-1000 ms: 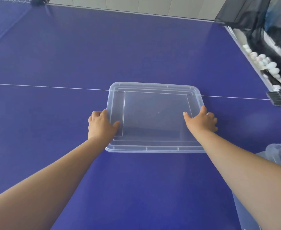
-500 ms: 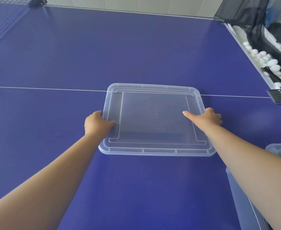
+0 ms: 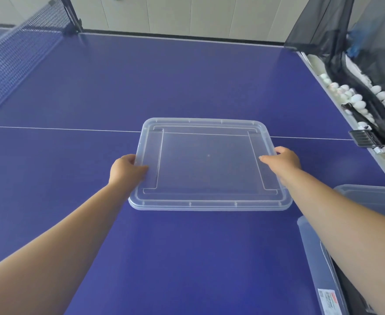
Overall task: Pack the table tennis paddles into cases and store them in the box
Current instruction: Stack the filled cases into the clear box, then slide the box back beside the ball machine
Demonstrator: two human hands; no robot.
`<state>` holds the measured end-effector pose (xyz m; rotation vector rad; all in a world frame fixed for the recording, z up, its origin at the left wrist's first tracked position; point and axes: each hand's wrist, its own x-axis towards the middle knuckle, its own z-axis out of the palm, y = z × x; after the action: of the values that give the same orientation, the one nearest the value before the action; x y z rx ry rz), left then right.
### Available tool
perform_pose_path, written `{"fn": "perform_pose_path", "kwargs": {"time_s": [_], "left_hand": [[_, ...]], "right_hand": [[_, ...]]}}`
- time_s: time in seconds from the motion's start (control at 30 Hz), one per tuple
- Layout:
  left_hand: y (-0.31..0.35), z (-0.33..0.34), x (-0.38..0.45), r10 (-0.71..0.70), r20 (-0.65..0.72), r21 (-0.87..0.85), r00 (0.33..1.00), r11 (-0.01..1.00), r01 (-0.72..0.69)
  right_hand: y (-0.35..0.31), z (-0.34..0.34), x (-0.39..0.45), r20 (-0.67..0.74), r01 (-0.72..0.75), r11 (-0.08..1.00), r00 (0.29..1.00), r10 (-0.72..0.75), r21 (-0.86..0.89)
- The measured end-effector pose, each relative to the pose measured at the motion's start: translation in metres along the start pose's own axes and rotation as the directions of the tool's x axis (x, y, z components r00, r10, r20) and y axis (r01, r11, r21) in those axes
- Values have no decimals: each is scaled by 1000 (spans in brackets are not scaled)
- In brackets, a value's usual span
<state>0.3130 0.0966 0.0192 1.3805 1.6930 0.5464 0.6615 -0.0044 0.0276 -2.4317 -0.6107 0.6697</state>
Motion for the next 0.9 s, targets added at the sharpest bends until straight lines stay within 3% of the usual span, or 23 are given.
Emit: {"fn": "perform_pose_path", "kwargs": {"time_s": [0.33,0.63,0.9], "left_hand": [[15,-63,-84,51,-123,-172,991,982,-72],[44,-88,-159,187,-51,-149,981,970,-193],[56,-60,-218,352,75,-44,933,936,-350]], "right_hand": [[12,-53,-95,-25,240,959,971,-239,148],[47,-121,-166,-168,256,945,960,-224,202],[106,-184,-201,-205,182,957,969,-135,226]]}}
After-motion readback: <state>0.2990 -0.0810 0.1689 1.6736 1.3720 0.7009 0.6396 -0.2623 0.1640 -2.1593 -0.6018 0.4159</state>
